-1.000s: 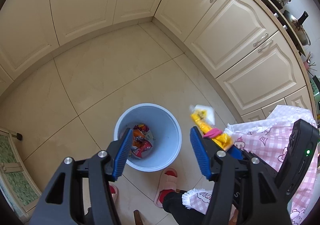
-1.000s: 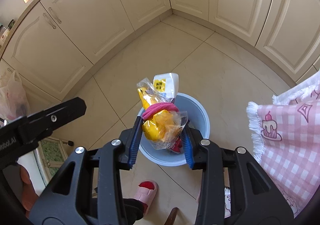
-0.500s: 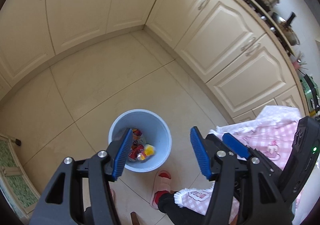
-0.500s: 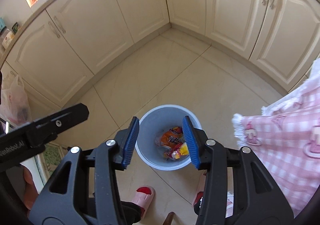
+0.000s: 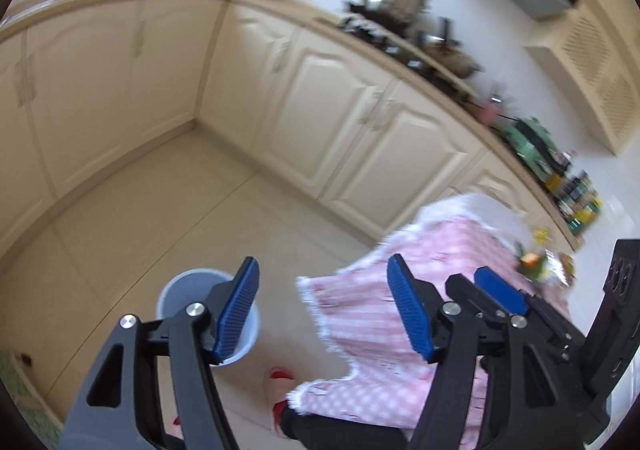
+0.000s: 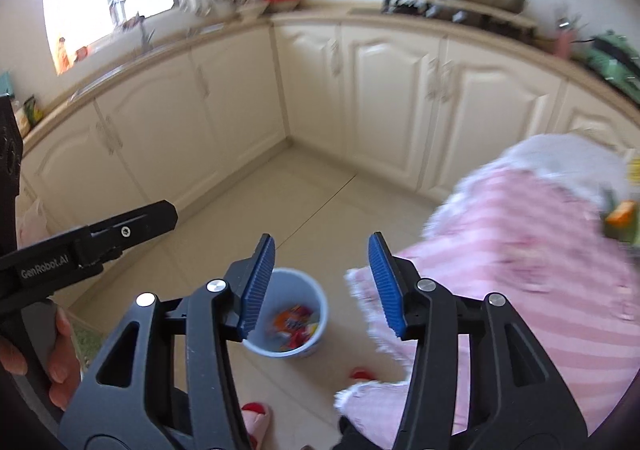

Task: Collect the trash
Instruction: 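Move both tools back over the table toward the remaining trash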

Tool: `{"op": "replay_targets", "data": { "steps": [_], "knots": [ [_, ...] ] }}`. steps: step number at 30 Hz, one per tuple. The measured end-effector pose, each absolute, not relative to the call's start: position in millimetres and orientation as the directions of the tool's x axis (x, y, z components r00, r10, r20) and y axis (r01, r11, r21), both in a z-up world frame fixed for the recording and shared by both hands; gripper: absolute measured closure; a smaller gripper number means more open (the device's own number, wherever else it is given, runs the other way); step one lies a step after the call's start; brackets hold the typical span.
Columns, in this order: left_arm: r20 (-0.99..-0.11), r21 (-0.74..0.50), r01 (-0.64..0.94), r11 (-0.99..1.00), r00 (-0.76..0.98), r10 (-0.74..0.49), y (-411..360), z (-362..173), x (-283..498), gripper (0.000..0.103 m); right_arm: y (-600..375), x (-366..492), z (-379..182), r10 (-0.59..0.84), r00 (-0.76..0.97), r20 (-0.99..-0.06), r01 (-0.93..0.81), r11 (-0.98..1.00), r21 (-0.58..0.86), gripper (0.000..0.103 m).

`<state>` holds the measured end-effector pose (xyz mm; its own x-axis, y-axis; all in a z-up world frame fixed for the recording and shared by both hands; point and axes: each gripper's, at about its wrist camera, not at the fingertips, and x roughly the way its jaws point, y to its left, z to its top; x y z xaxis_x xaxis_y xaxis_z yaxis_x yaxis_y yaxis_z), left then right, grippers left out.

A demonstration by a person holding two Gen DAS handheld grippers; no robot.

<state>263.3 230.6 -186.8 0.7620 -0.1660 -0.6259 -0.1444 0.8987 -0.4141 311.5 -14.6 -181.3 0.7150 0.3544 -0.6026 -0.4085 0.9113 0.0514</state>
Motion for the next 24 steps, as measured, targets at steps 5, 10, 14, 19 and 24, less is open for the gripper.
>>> {"op": "replay_targets", "data": {
  "steps": [5, 10, 14, 19, 24],
  "knots": [
    [-0.594, -0.373, 0.015, 0.928, 0.764, -0.252, 146.5, -155.3, 270.7, 0.035, -91.1, 289.0, -150.8, 0.287, 0.796, -0.533, -0.309, 0.950, 0.050, 0.052],
    [-0.596, -0.327, 0.178, 0.928, 0.723, -0.349, 50.3, -134.2, 296.3, 0.034, -188.4, 271.9, -136.9, 0.142, 0.862, -0.486, -0.139, 0.989, 0.043, 0.050],
    [-0.634, -0.259, 0.316, 0.913, 0.658, -0.408, -39.2, -123.1, 323.7, 0.034, -262.9, 271.3, -137.4, 0.041, 0.875, -0.483, -0.008, 0.997, 0.071, 0.050],
    [-0.661, -0.257, 0.389, 0.885, 0.597, -0.454, -106.5, -118.8, 354.9, 0.033, -337.2, 272.2, -141.1, -0.049, 0.870, -0.490, 0.102, 0.991, 0.081, 0.049],
    [-0.705, -0.233, 0.407, 0.883, 0.555, -0.442, -159.2, -121.5, 398.8, 0.033, -384.9, 290.3, -150.6, -0.086, 0.849, -0.522, 0.163, 0.981, 0.103, 0.049]
  ]
}}
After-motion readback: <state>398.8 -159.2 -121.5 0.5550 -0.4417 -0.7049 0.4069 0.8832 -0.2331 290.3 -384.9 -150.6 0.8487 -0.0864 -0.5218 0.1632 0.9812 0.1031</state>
